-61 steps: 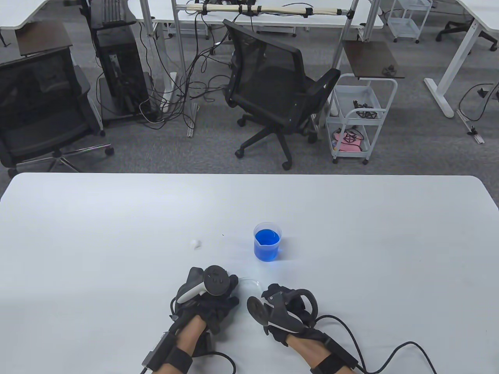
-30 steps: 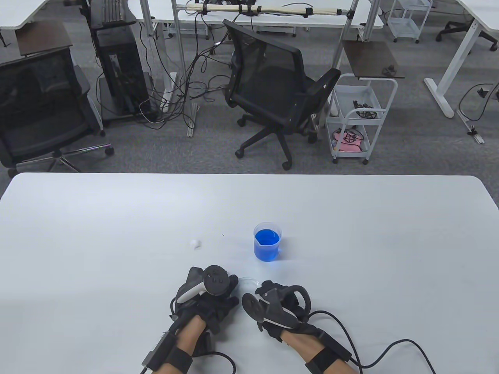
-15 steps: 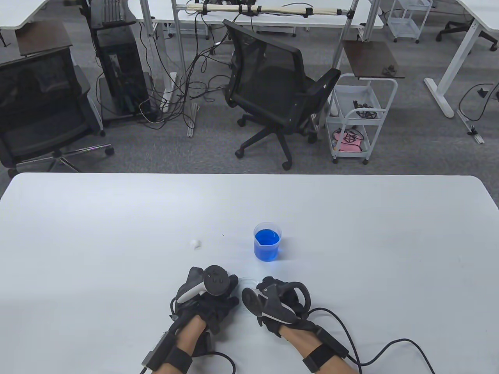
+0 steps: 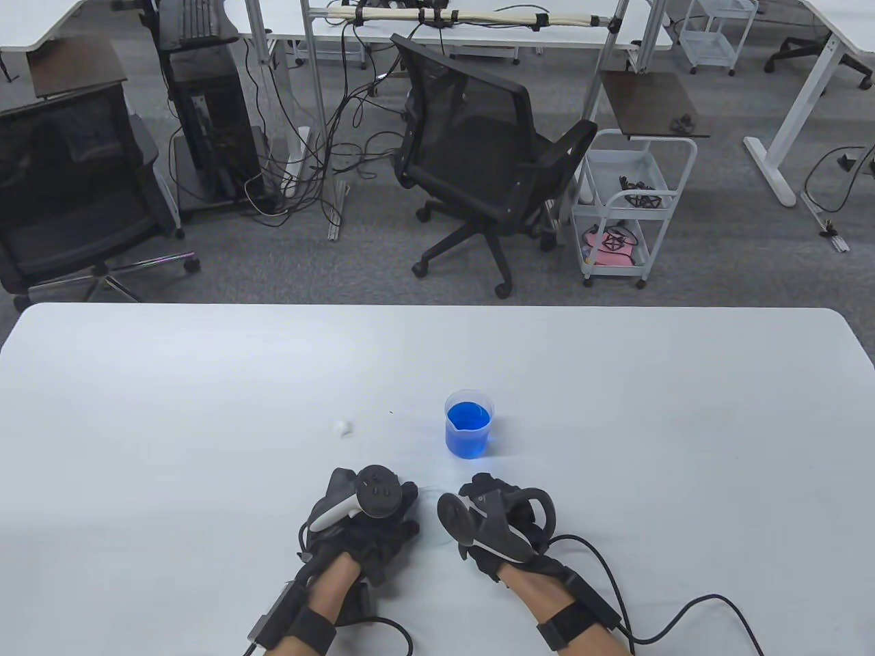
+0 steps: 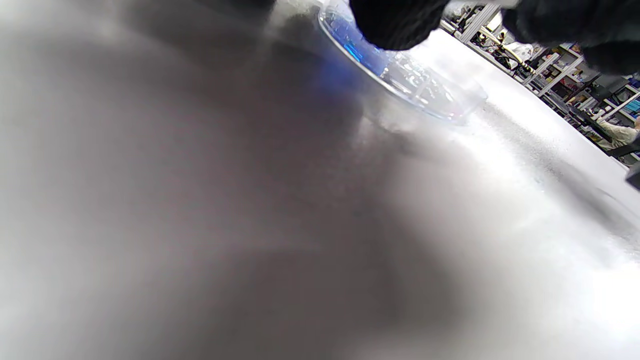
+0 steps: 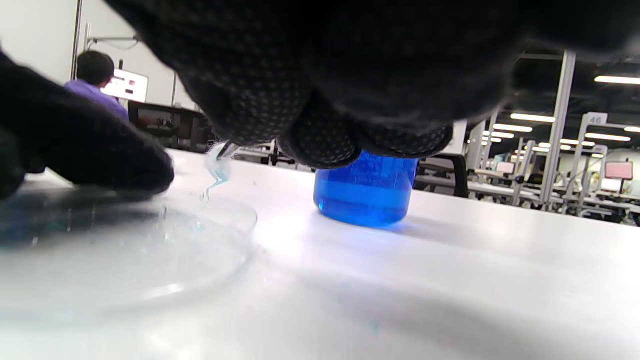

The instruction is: Dip tweezers-held cotton tuft into dye solution and dot onto culture dish

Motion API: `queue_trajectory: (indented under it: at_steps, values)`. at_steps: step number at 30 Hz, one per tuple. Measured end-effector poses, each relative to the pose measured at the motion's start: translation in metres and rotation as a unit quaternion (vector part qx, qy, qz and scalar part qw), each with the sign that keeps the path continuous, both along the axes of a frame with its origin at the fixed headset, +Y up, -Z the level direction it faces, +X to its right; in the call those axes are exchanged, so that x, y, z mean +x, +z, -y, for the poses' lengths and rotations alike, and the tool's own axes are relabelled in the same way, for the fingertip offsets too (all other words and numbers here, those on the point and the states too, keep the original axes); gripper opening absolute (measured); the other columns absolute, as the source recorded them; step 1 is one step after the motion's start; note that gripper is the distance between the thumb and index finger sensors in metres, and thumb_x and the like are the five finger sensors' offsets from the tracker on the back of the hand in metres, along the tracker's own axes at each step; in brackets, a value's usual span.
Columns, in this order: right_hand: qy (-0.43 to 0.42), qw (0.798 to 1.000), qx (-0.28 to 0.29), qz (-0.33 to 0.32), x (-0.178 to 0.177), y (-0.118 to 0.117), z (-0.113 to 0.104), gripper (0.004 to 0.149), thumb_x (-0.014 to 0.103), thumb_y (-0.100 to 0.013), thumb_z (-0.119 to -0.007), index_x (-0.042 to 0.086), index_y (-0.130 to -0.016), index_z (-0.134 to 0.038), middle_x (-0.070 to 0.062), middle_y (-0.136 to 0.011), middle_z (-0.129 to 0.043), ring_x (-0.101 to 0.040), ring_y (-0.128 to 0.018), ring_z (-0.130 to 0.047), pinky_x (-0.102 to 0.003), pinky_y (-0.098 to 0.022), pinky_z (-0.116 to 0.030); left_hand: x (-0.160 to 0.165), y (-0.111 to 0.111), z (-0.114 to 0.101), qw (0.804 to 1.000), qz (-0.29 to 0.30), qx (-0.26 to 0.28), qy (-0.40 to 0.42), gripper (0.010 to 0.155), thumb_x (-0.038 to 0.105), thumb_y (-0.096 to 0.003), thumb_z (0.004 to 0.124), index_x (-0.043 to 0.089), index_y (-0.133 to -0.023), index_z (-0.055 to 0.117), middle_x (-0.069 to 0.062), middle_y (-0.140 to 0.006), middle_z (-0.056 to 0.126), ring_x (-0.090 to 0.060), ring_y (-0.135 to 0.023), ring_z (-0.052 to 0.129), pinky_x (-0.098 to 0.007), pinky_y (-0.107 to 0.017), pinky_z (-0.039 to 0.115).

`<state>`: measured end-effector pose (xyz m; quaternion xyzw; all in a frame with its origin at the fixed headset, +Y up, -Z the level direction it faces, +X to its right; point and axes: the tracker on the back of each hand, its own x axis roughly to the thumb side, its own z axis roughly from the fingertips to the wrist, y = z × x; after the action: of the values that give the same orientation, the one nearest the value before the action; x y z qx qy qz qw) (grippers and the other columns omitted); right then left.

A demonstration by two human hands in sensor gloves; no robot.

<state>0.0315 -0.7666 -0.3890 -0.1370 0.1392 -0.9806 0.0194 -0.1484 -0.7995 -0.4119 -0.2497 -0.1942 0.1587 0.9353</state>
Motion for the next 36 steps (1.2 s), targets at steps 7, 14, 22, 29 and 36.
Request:
queue_trajectory:
  at_steps: [7,14,22,29,36]
  values:
    - [0.027,0.999,-0.017,-0.008,-0.007,-0.002,0.015,0.040,0.028,-0.025,-0.093,0.000,-0.048,-0.109,-0.024,-0.051,-0.104,-0.016,-0.015,-0.098,-0.032,-0.004,-0.089,0.000,0.000,0.000,1.000,-0.001,0.000,-0.001,0.067,0.039,-0.0631,0.063,0.017,-0.116,0.028,-0.023,-0.123,0.016,-0.054,-0.105,0.013,-0.078,-0.065,0.016]
    - [0.003,1.000,-0.006,0.002,0.001,0.000,0.001,0.040,0.028,-0.025,-0.093,0.000,-0.048,-0.109,-0.024,-0.052,-0.104,-0.016,-0.015,-0.098,-0.032,-0.004,-0.089,0.000,0.000,-0.001,1.000,-0.001,-0.001,-0.002,0.067,0.039,-0.0631,0.064,0.017,-0.116,0.028,-0.023,-0.123,0.016,-0.054,-0.105,0.013,-0.078,-0.065,0.016]
    - [0.003,1.000,-0.009,-0.003,0.004,0.006,-0.001,0.040,0.028,-0.025,-0.093,0.000,-0.048,-0.109,-0.024,-0.052,-0.104,-0.016,-0.015,-0.098,-0.032,-0.004,-0.089,0.000,0.000,-0.001,1.000,-0.002,-0.002,-0.004,0.067,0.039,-0.0631,0.064,0.017,-0.116,0.028,-0.023,-0.123,0.016,-0.054,-0.106,0.013,-0.078,-0.065,0.016]
    - [0.027,0.999,-0.028,-0.007,0.000,0.003,0.013,0.040,0.028,-0.025,-0.093,0.000,-0.048,-0.109,-0.024,-0.052,-0.104,-0.016,-0.015,-0.098,-0.032,-0.004,-0.089,-0.001,0.000,-0.001,1.000,-0.002,-0.002,-0.004,0.067,0.039,-0.0631,0.063,0.017,-0.116,0.028,-0.023,-0.123,0.016,-0.054,-0.106,0.013,-0.078,-0.065,0.016]
    - [-0.003,1.000,-0.006,-0.004,0.007,0.011,-0.005,0.040,0.028,-0.025,-0.093,0.000,-0.048,-0.109,-0.024,-0.052,-0.104,-0.016,-0.015,-0.098,-0.032,-0.004,-0.089,-0.002,-0.001,-0.001,1.000,-0.002,-0.003,-0.002,0.067,0.039,-0.0631,0.063,0.018,-0.116,0.028,-0.023,-0.123,0.016,-0.054,-0.106,0.013,-0.078,-0.065,0.016]
